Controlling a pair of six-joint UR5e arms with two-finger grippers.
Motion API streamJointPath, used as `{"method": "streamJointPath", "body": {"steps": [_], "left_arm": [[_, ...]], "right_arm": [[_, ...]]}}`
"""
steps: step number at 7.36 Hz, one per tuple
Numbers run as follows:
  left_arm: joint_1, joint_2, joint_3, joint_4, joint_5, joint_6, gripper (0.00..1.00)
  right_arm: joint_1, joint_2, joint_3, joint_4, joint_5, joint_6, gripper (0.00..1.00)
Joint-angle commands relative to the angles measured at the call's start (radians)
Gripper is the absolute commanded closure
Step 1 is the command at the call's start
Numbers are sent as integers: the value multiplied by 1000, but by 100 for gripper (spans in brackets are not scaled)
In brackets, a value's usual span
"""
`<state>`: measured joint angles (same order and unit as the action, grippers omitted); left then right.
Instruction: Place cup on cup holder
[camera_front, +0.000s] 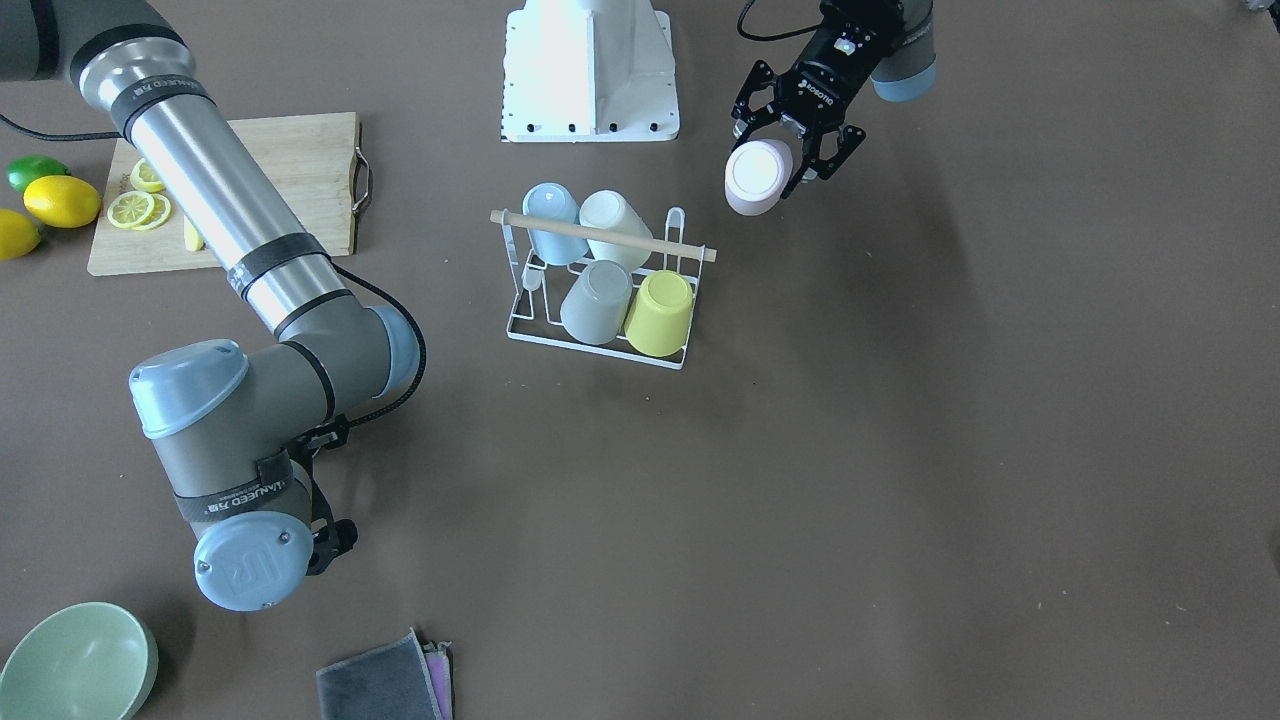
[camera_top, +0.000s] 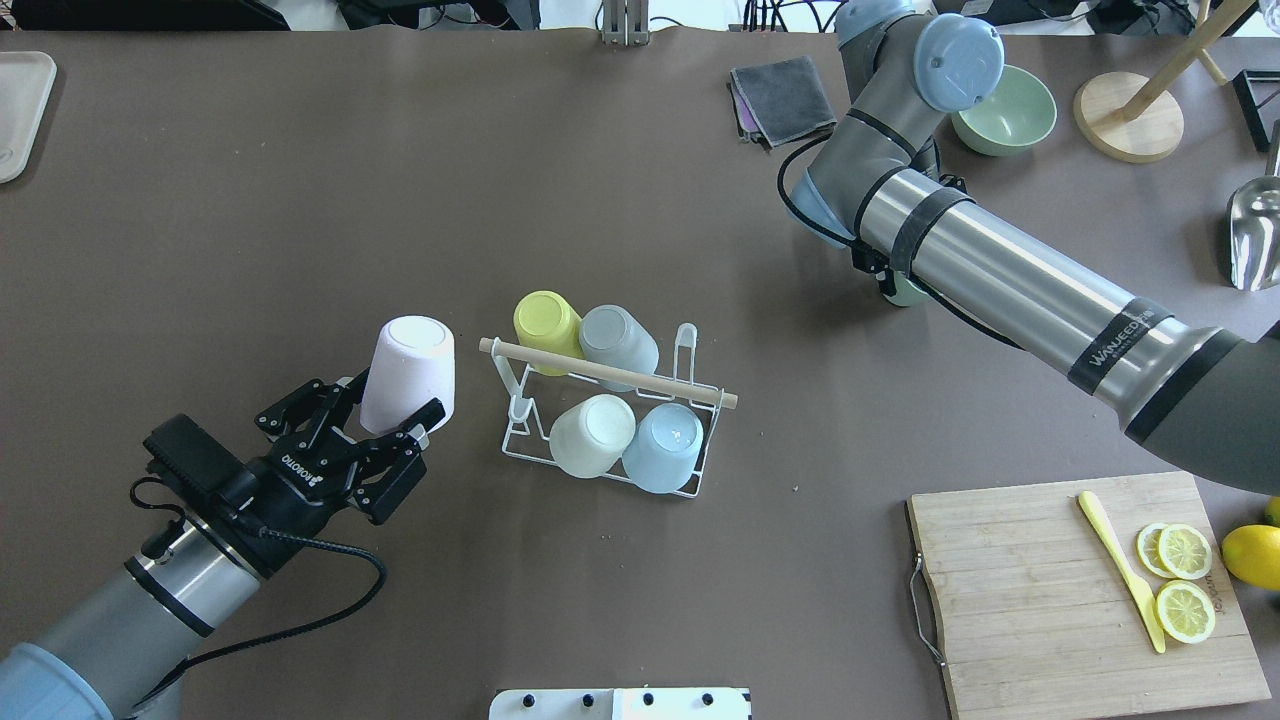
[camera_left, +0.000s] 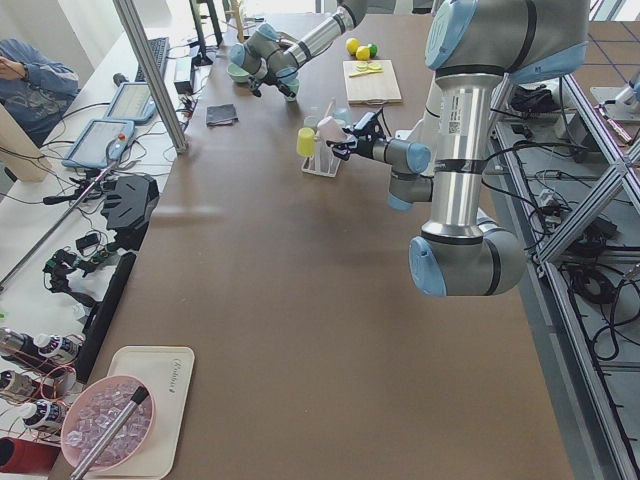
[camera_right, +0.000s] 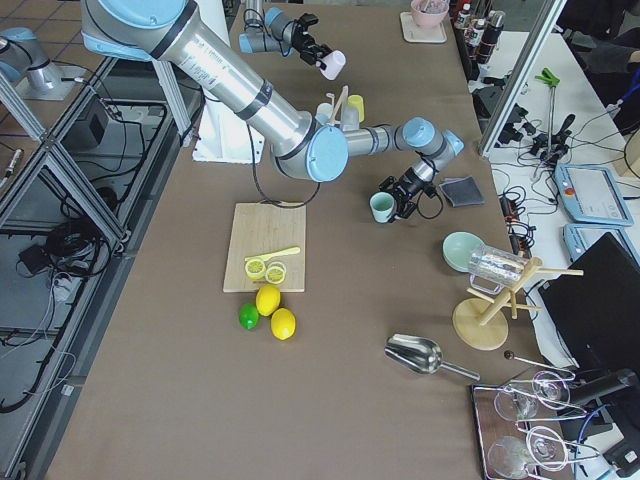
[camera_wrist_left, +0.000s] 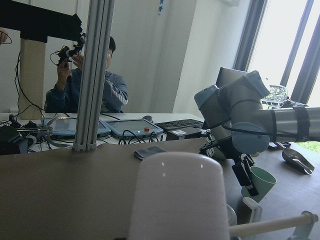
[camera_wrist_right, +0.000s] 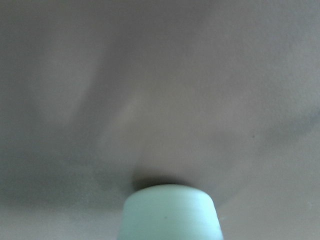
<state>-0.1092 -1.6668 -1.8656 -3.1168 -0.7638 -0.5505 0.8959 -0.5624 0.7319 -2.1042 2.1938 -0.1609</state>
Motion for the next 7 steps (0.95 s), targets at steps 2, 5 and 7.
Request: {"method": "streamJointPath", "body": {"steps": [2,5,7], "left_arm": [[19,-126,52,6,64,110,45],[23,-172,106,6,64,112,44],[25,-200,141,3,64,110,44]], "right_arm": [[3,4,3,-14,6,-11,100],[101,48,23,-140,46,-132,100],[138,53,102,-137,93,-200,100]]}}
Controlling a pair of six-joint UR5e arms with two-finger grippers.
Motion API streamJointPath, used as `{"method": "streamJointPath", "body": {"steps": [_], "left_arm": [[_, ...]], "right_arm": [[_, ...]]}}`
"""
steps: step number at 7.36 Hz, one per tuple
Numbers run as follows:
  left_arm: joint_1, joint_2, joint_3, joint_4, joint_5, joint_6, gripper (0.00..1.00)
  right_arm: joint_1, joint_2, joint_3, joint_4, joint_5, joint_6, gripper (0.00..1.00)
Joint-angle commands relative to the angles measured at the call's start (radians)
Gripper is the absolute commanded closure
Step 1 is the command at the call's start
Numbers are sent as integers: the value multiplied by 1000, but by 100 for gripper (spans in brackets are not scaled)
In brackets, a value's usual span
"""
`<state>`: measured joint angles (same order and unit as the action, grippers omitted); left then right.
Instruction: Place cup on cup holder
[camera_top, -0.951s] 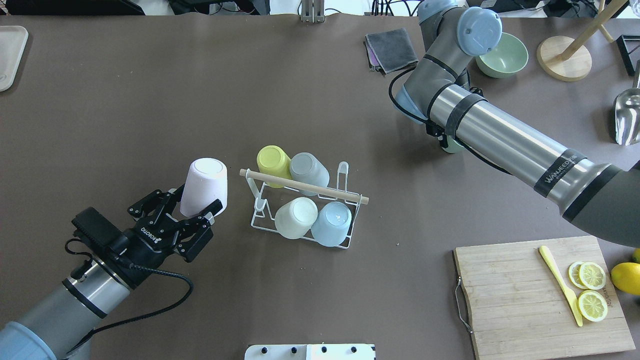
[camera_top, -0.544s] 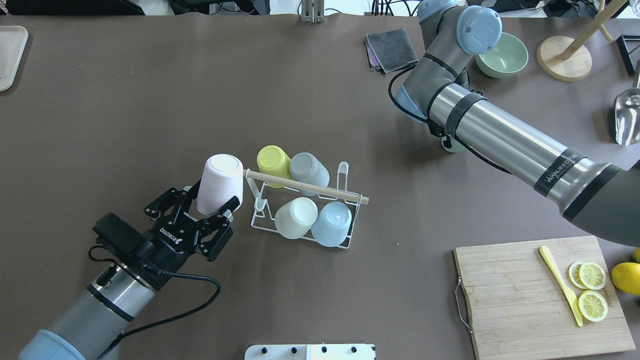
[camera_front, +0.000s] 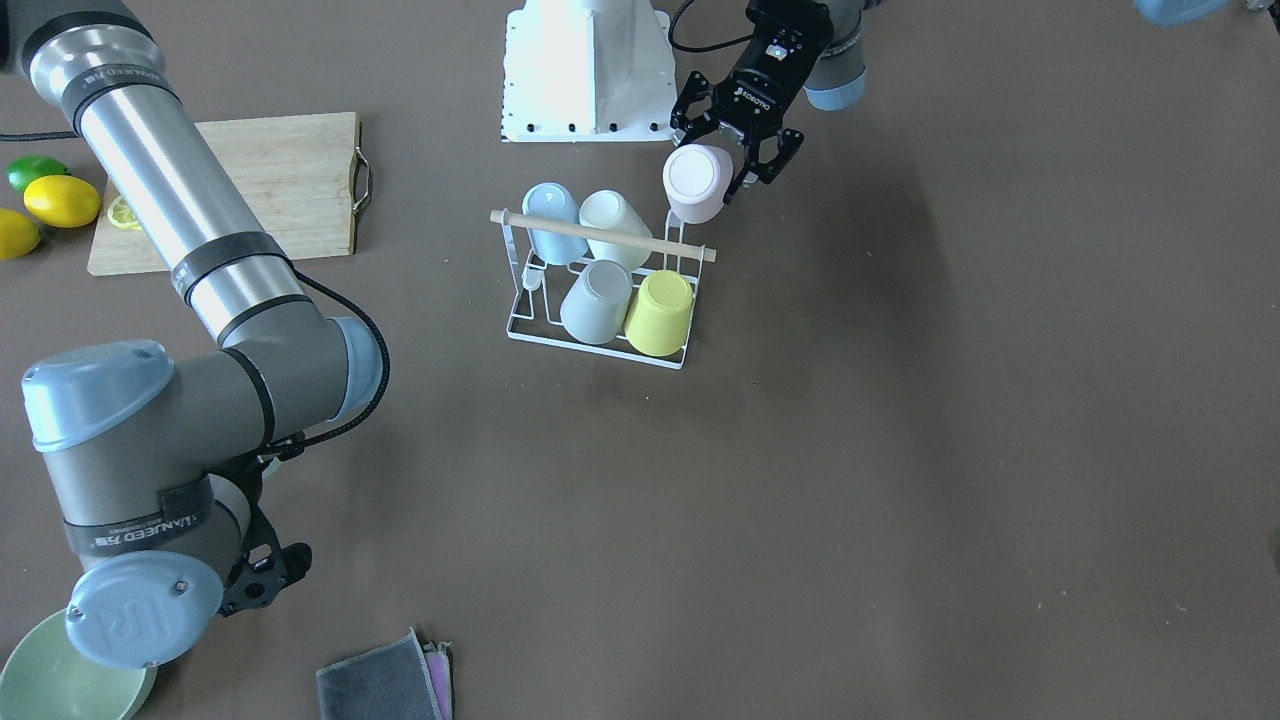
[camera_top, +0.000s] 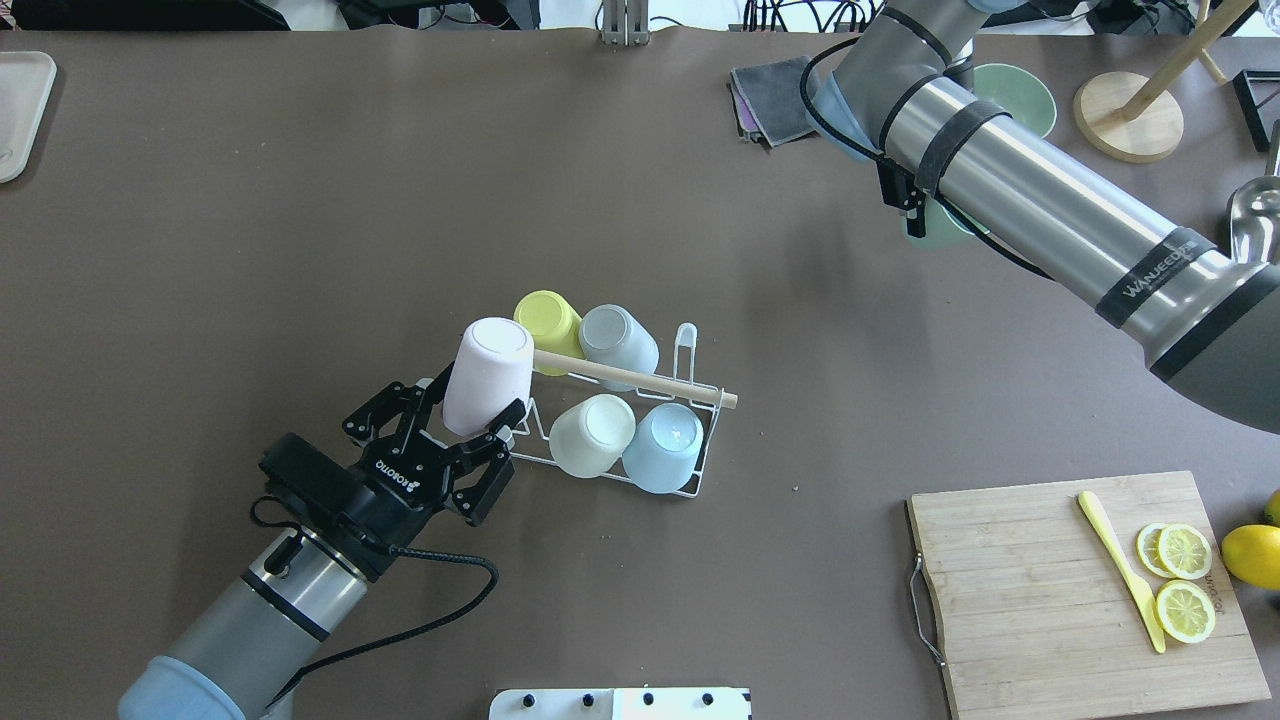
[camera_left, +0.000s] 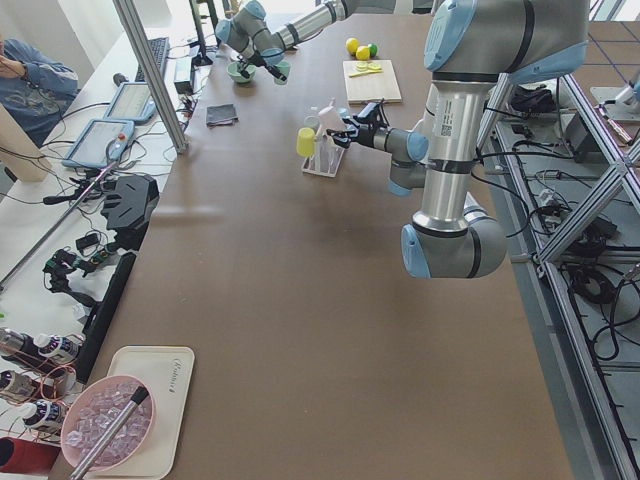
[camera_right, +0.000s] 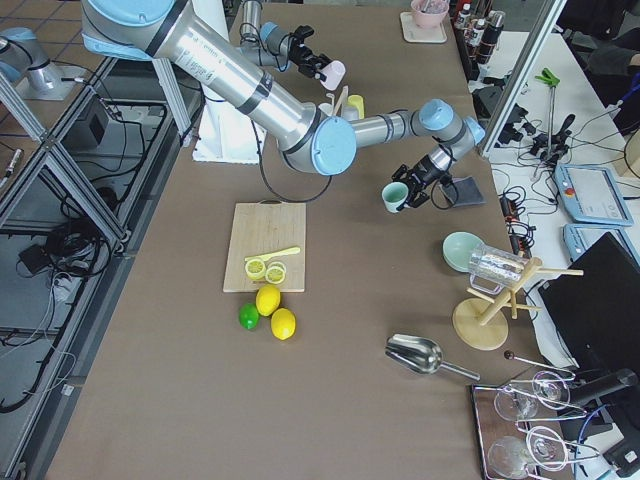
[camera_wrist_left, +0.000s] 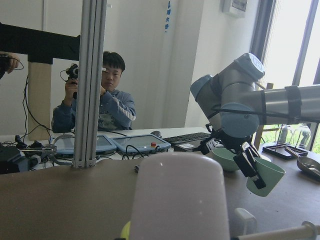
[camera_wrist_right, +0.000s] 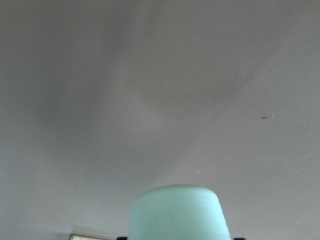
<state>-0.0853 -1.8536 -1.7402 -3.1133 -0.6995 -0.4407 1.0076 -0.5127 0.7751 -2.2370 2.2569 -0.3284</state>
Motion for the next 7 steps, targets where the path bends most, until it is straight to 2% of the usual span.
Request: {"method": "streamJointPath", "body": {"steps": [1,3,4,5,7], "left_arm": [[1,-28,33,1,-1,-1,44],[1,-47,65,1,-3,-4,44],[1,-53,80,1,-3,-9,44],[1,-55,82,1,-3,-10,44],[1,-55,91,1,-5,-7,43]], "right_arm": [[45,0,155,-3,48,-31,100],[74,-50,330,5,128,-24,100],[75,-73,381,14,176,-20,100],[92,-102,413,73,220,-15,100],[106,-138,420,221,318,8,100]]}}
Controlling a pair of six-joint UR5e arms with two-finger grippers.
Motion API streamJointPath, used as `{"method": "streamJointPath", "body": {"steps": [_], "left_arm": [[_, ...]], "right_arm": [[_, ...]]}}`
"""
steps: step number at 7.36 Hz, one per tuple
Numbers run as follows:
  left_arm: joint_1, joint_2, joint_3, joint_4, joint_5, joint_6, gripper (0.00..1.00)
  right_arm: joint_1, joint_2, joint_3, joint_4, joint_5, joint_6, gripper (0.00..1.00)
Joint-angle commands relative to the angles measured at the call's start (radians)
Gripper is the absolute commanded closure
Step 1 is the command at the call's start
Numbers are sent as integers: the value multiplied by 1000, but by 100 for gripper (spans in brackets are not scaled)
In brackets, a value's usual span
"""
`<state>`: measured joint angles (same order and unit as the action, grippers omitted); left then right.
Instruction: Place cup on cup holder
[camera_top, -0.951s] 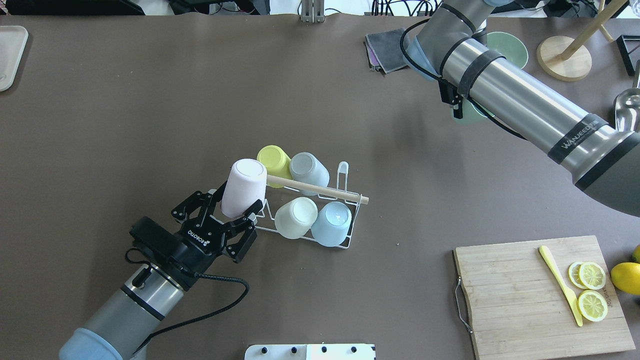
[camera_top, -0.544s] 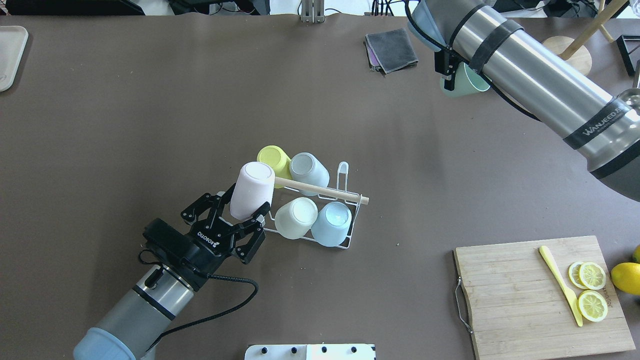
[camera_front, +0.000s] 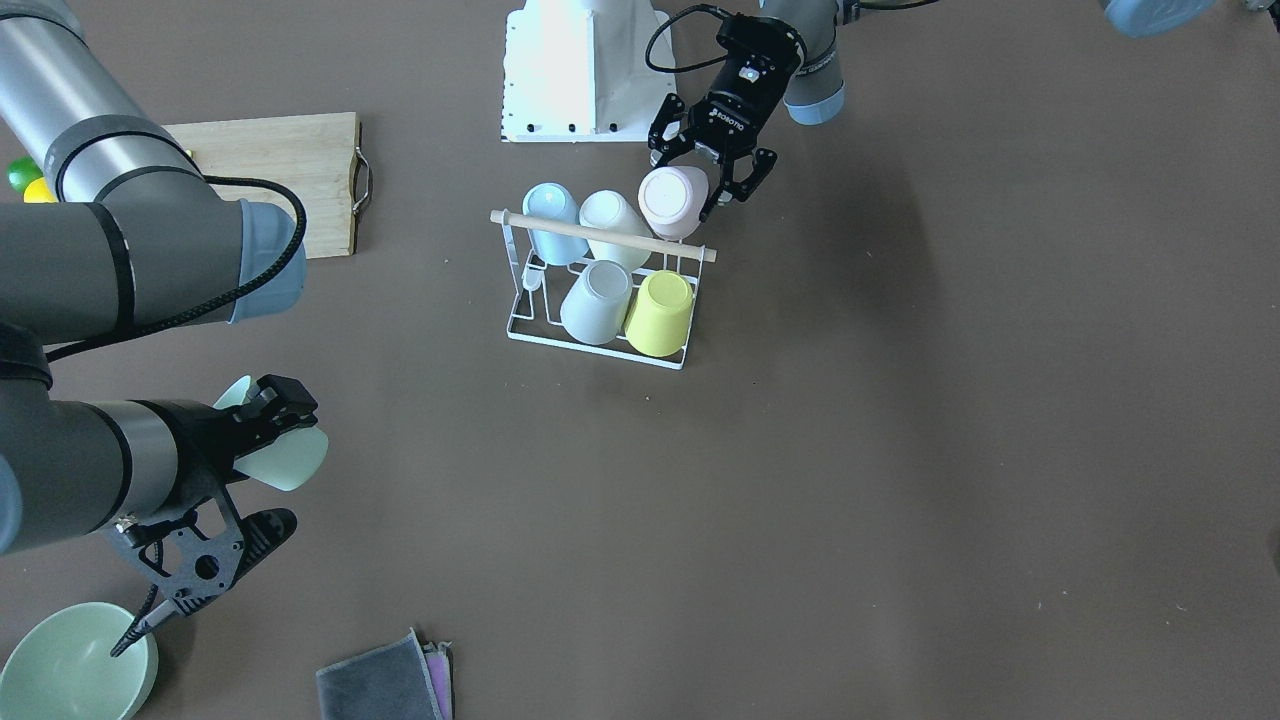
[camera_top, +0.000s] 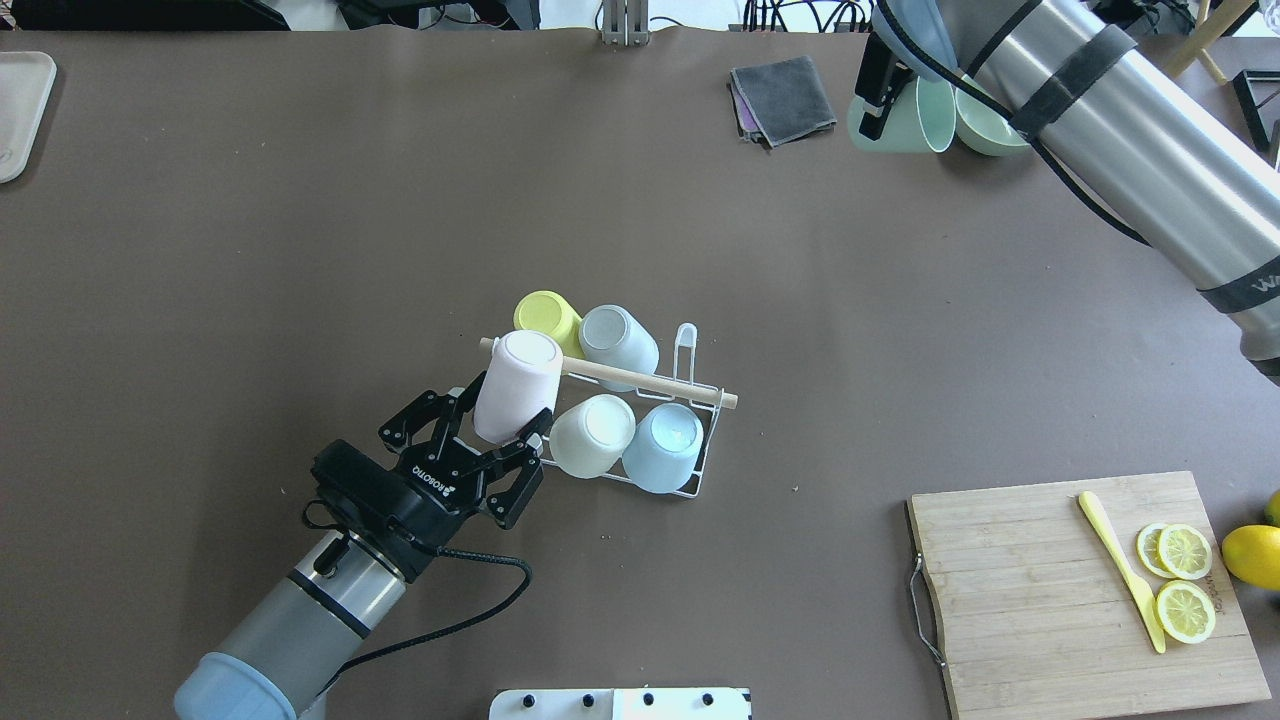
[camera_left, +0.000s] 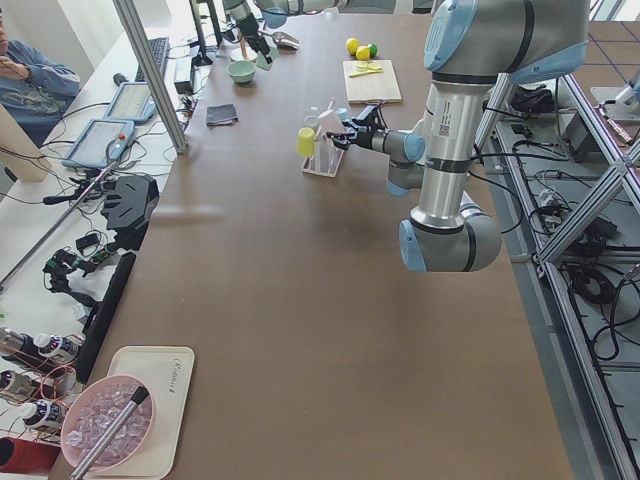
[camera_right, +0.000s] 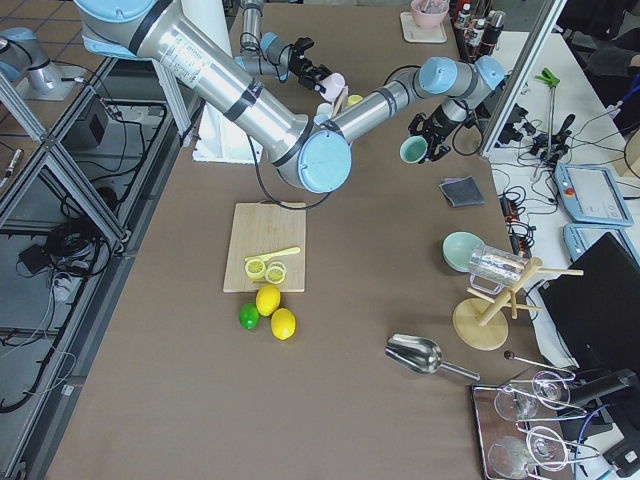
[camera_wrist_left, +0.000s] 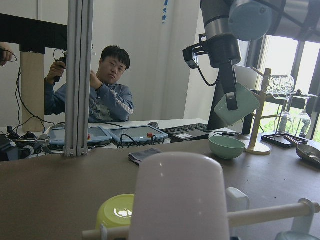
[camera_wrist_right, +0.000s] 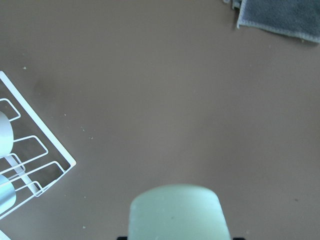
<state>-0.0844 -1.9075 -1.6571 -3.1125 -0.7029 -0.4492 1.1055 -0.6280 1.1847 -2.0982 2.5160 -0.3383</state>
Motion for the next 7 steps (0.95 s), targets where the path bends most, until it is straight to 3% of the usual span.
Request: {"method": "streamJointPath", "body": {"steps": [1,2,4,5,6,7], "left_arm": [[2,-1,11,0,-7,3,33],[2,-1,13,2,-7,3,2],[2,-1,13,2,-7,1,1],[2,1,5,2,-7,0,2],[-6,13,-39,3,-7,4,1],[-8,84,-97,29,-9,4,1]], "right_arm": [[2,-42,59,122,61,68,100],[2,-56,90,200,61,143,100],[-7,-102,148,397,69,318,100],[-25,-160,162,576,61,416,100],[-50,-224,147,835,23,511,100],[-85,-239,144,1006,-26,668,100]]}}
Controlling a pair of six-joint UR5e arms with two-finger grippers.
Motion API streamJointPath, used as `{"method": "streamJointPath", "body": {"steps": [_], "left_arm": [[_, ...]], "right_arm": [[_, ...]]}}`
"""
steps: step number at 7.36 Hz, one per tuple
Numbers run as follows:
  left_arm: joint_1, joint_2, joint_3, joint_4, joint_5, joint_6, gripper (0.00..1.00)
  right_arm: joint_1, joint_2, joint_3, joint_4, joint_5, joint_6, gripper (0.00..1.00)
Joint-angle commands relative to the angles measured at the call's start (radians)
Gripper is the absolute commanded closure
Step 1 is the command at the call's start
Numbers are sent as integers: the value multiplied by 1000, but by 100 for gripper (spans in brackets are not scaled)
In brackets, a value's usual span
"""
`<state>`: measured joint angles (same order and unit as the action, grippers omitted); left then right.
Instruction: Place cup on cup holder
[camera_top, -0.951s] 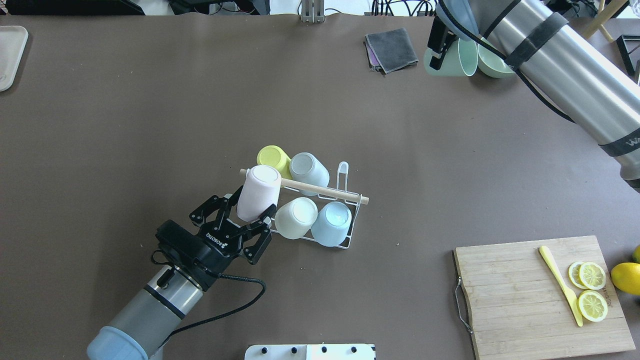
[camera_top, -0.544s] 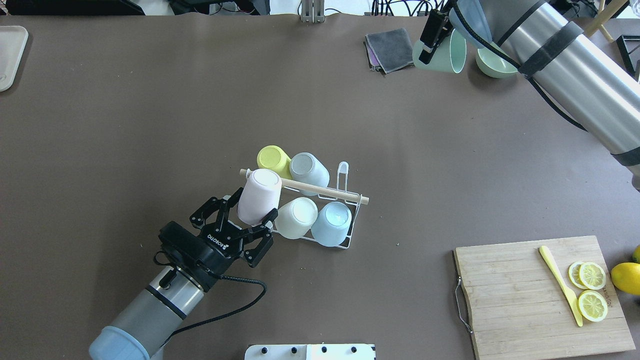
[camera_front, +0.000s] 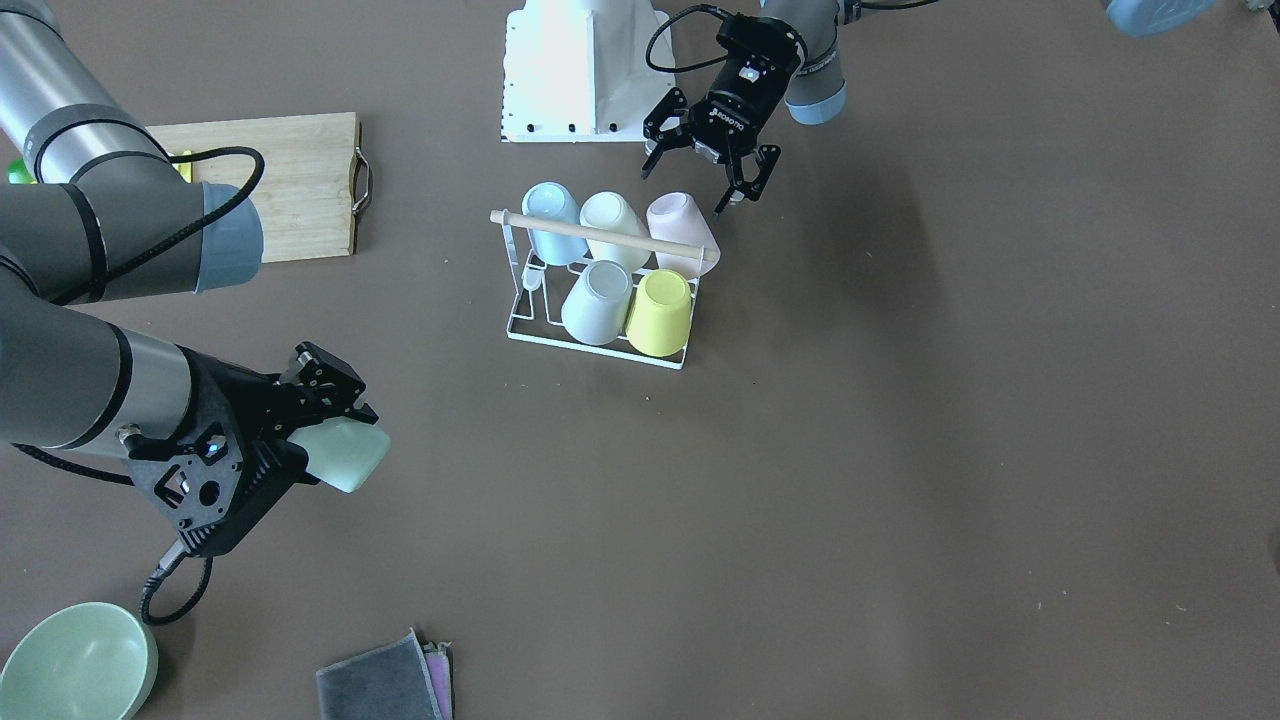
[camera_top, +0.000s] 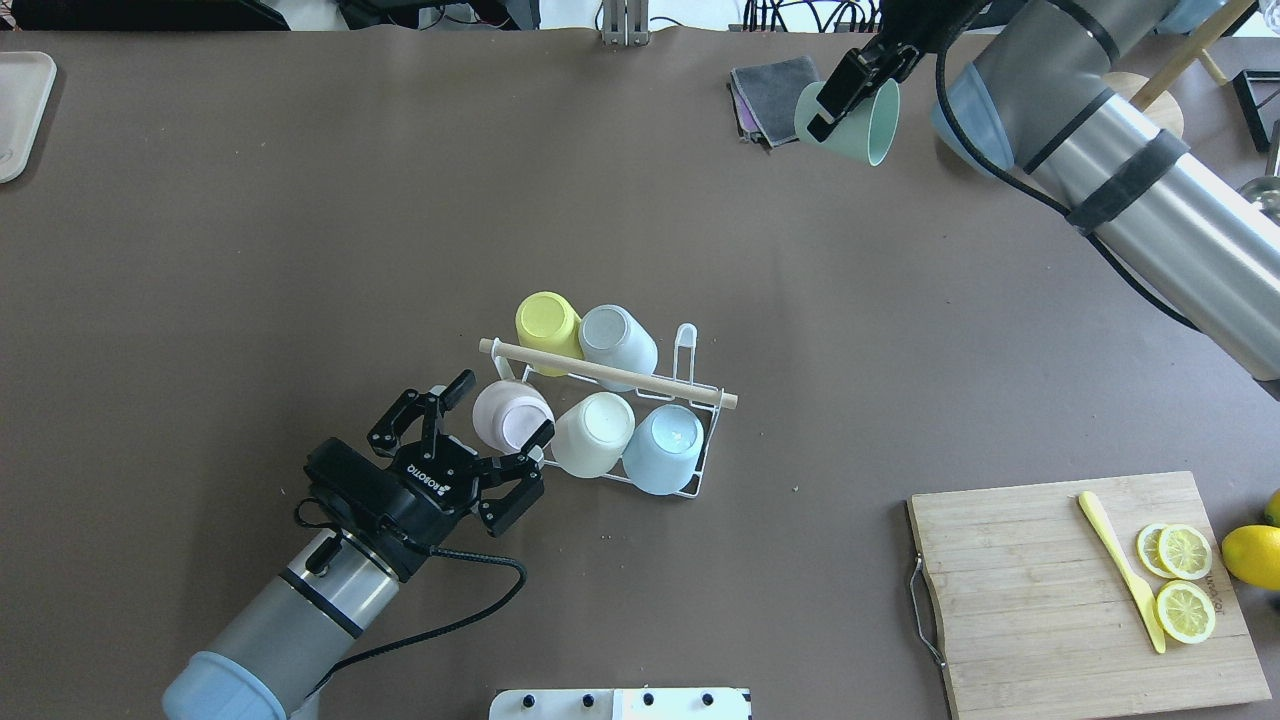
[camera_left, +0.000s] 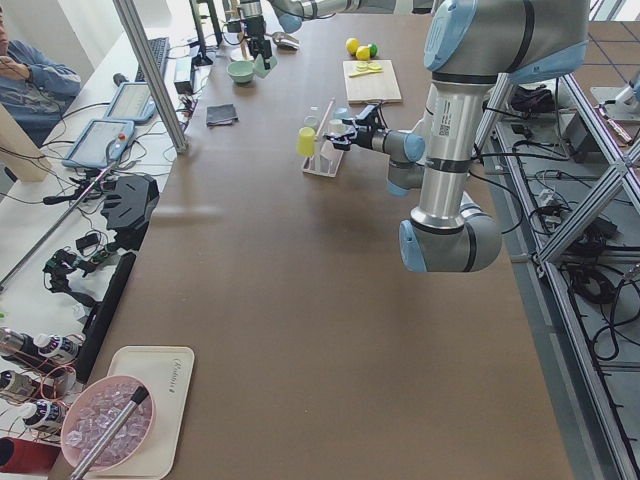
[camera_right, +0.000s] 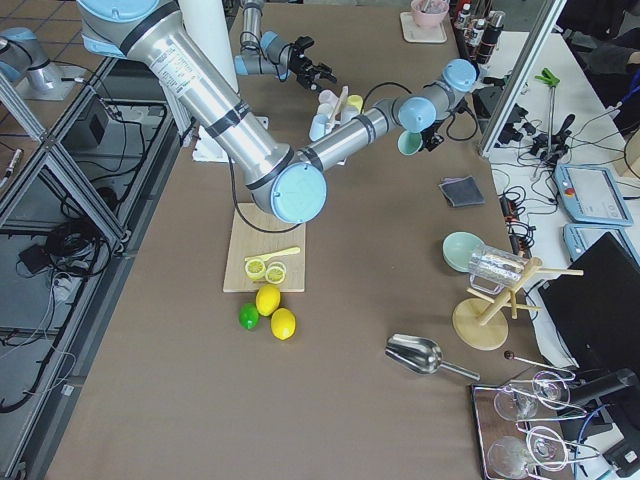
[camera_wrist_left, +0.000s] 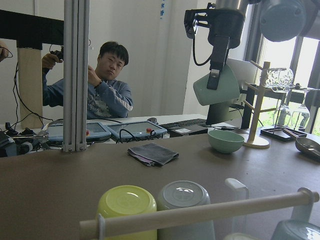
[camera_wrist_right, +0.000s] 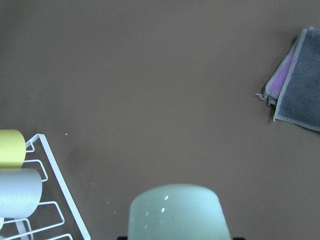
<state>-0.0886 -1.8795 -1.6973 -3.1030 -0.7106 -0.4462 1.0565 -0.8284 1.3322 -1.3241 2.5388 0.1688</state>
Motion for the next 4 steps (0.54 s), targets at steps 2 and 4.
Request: {"method": "streamJointPath", "body": {"steps": [2,4], "left_arm": [[-107,210,-169,195,-231,-58,1],[-399,278,-261,479,-746,-189,2]], "right_arm": [[-113,-47,4,493,-190,329,100],[-177,-81,18,859,-311,586,100]]}}
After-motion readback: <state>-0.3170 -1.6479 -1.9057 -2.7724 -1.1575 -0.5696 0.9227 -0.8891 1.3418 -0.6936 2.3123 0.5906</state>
